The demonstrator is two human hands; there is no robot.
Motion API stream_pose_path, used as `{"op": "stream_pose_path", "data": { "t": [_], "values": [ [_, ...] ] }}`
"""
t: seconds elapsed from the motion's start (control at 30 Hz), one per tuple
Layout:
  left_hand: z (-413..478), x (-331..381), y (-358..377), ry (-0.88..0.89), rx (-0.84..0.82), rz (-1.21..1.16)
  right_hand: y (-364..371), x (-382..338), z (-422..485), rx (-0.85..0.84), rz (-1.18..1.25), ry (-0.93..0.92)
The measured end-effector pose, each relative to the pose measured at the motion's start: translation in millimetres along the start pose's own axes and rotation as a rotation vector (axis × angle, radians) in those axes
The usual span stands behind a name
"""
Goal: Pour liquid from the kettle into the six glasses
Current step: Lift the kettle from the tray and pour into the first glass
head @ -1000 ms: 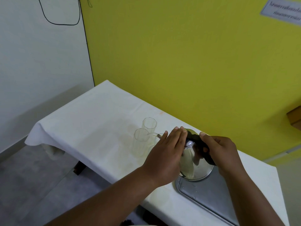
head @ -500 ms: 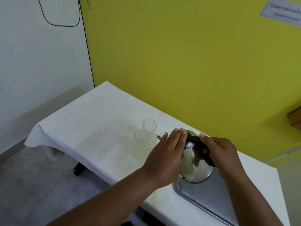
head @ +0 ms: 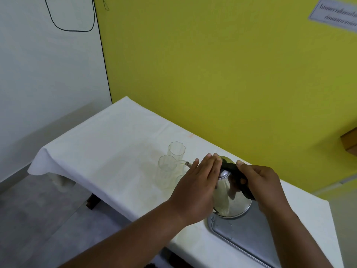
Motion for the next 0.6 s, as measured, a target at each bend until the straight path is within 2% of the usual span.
{"op": "stream_pose_path", "data": {
  "t": [0.47,0.6],
  "values": [
    [2.4,-1.4,0.5,-0.008,-0.023,0.012,1.4,7.6,5.9,-0.049,0.058,0.01],
    [5.4,0.9,-0.9,0.002,-0.017,0.017,5.9,13.8,5.2,-0.032,0.186,0.048]
  ]
}}
Point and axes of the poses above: each hand's wrist, its own z-axis towards the middle knuckle, its own y-axis out of the palm, x = y × z, the point moved 2 cm from there along z, towards the middle knuckle, and after that the axes turned 4 degrees about -z, right-handed, at the moved point
